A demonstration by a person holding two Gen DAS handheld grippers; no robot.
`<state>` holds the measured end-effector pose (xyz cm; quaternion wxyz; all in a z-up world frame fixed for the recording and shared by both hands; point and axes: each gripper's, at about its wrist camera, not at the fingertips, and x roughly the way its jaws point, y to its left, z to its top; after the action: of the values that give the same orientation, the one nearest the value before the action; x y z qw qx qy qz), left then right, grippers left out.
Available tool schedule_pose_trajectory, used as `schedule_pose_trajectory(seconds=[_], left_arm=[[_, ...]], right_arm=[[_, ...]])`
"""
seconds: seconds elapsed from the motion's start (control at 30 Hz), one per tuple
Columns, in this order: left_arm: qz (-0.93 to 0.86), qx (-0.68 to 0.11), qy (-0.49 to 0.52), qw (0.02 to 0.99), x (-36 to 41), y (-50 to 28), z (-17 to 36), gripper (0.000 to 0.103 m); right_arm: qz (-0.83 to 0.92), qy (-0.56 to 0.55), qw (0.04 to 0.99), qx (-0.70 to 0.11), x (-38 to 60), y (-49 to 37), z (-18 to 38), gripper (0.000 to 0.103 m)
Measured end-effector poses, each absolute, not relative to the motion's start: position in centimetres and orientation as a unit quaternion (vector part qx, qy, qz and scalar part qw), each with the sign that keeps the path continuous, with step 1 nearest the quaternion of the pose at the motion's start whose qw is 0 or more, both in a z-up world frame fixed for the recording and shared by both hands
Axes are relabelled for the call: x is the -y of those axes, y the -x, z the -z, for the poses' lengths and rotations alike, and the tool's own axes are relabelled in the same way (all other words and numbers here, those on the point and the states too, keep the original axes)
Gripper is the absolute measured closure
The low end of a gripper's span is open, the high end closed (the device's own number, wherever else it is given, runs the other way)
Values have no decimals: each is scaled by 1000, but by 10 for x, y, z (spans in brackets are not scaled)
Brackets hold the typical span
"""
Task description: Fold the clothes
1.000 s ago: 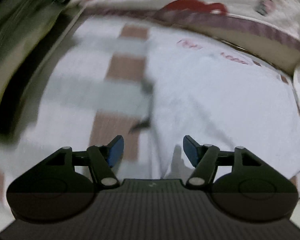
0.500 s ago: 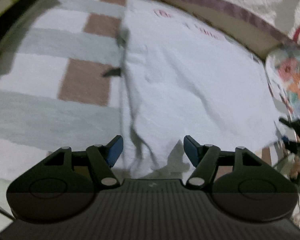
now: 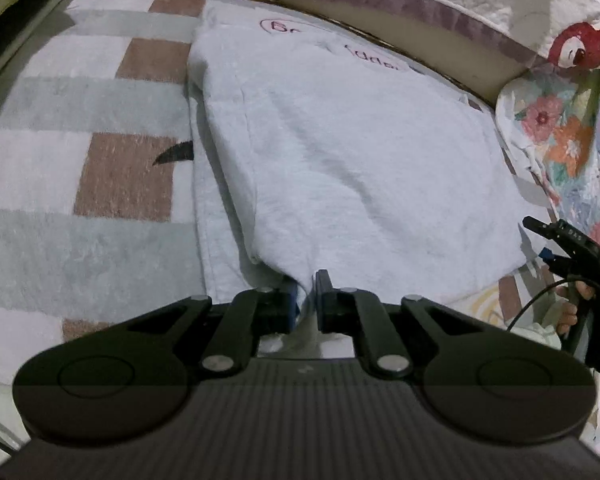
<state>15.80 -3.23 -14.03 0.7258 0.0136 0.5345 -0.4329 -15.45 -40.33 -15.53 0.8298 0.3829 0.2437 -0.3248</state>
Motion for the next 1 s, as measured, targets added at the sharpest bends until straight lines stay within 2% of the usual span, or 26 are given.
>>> schedule_pose_trajectory(seconds=[0.07,0.1,0.2,0.23,0.27,0.33,0.43,0.47,0.5,0.53,0.6,0.67,0.8,1.0], left_arm=[[425,-547,-11,721,32,-161,146,87],[422,-553,-12,719,33,-162,149,77],[442,-555,-17,704,39,-162,152,55],[446,-555,-16,702,39,-162,152,54],[448,-552,-20,703,39,-160,151,58],[449,-539,-46,711,41,-154,149,97],[437,-489,-55,753,28,-146,122,100],[434,-482,-34,760,18,-145,114,100],[431,-478,-13,766,8,-144,107,100],[428,-473,9,770,-1,-144,100,100],[415,-482,25,771,-13,-140,100,100],[399,-530,3,748,-7,-140,121,100],[396,-579,-55,711,10,-141,141,100],[405,-567,-118,708,15,-141,139,100]], right_arm=[[325,-366,835,-252,401,151,155,28],[324,-357,838,-256,400,149,154,27],[328,-344,841,-257,396,147,154,25],[330,-342,842,-256,394,147,154,25],[333,-340,842,-255,392,147,155,25],[339,-335,842,-254,388,146,155,24],[339,-350,841,-235,389,145,157,19],[333,-356,841,-235,392,144,156,27],[324,-363,840,-239,396,144,154,46],[319,-375,836,-242,401,145,153,92],[313,-413,827,-217,410,159,152,90],[313,-427,825,-199,414,172,152,90],[319,-384,840,-215,406,168,149,91],[339,-362,839,-224,409,170,147,91]])
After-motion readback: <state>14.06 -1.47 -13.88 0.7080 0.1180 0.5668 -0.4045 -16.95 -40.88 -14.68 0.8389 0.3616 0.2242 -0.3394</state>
